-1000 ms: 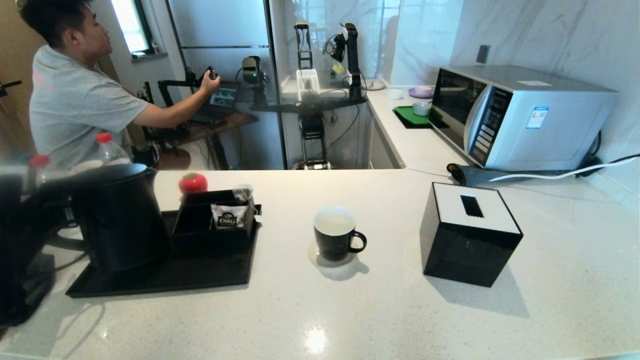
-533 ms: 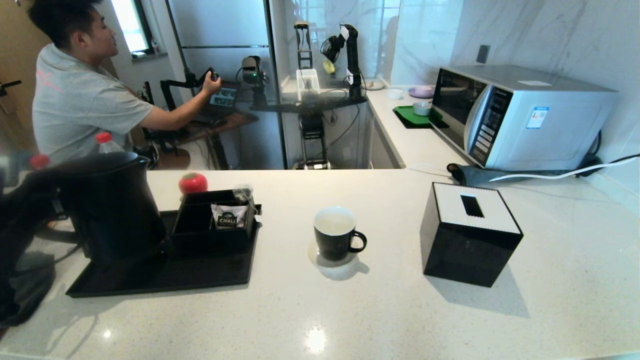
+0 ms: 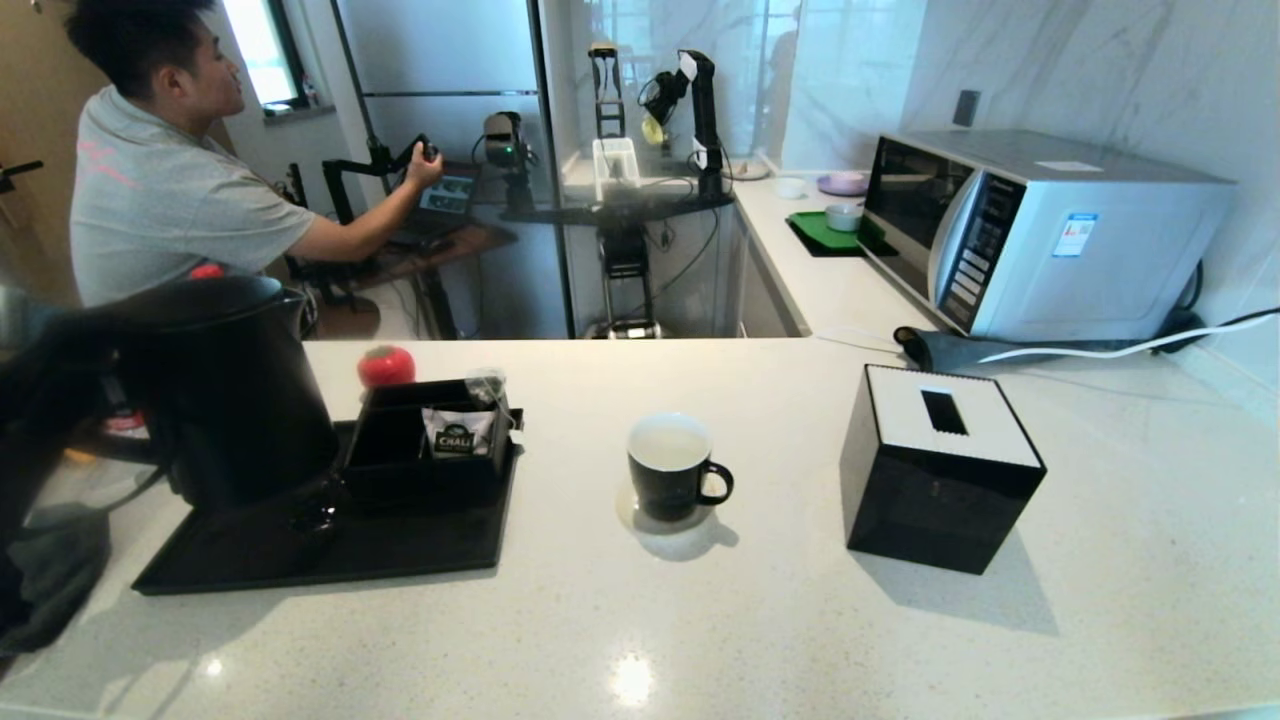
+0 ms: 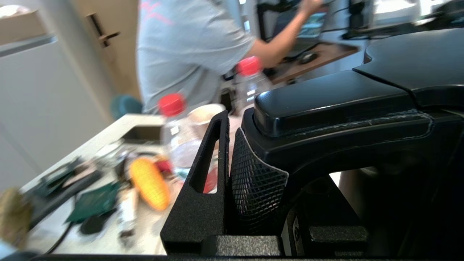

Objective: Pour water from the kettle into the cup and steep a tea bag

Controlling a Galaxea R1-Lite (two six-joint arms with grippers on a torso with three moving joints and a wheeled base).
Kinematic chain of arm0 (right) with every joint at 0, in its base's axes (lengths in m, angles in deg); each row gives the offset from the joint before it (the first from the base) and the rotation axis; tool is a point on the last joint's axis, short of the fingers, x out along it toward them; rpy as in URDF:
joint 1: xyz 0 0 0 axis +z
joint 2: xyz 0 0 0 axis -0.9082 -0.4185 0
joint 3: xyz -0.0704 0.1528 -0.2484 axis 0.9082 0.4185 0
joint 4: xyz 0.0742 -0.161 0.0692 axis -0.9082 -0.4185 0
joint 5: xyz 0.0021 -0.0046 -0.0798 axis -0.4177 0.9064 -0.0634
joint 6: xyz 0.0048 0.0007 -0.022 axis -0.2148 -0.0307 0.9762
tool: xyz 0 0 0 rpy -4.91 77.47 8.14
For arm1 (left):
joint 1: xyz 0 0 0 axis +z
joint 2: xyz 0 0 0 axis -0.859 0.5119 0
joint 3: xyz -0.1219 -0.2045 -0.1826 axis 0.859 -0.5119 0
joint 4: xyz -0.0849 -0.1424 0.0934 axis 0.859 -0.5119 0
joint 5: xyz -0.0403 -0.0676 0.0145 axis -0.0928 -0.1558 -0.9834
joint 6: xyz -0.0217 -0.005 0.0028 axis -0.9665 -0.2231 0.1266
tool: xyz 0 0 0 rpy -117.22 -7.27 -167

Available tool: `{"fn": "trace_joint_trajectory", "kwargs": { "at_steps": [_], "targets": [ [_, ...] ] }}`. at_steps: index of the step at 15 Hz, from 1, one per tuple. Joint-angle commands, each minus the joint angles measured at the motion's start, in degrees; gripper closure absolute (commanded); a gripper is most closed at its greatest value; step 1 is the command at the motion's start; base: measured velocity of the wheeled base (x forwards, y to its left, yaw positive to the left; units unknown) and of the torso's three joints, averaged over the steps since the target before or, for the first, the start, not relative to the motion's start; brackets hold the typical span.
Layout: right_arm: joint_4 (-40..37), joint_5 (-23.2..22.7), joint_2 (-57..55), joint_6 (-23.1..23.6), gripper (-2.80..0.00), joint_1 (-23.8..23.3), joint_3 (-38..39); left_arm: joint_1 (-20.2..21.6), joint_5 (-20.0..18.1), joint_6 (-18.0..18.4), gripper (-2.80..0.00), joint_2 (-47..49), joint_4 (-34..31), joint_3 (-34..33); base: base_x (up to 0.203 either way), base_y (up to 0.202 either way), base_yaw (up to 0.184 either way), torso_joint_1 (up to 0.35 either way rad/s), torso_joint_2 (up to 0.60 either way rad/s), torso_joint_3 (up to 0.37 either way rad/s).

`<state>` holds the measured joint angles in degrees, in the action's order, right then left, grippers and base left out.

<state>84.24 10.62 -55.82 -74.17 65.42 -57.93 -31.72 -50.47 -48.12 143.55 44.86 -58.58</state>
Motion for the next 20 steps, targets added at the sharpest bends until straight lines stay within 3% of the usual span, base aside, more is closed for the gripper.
{"fn": "trace_joint_trajectory", "kwargs": {
  "at_steps": [1,11,20],
  "targets": [
    [0.01,-0.03,-0.07,0.03,0.00,0.02,0.00,-2.56,0.07,-0.18,0.00,-2.64,2.77,-0.28,0.000,0.000,0.000,0.000,0.00,0.000],
    [0.01,-0.03,-0.07,0.03,0.00,0.02,0.00,-16.69,5.52,-0.52,0.00,-5.99,2.77,-2.53,0.000,0.000,0.000,0.000,0.00,0.000],
    [0.01,-0.03,-0.07,0.03,0.00,0.02,0.00,-27.61,7.68,3.73,0.00,-5.79,2.77,-2.28,0.000,0.000,0.000,0.000,0.00,0.000]
  ]
}}
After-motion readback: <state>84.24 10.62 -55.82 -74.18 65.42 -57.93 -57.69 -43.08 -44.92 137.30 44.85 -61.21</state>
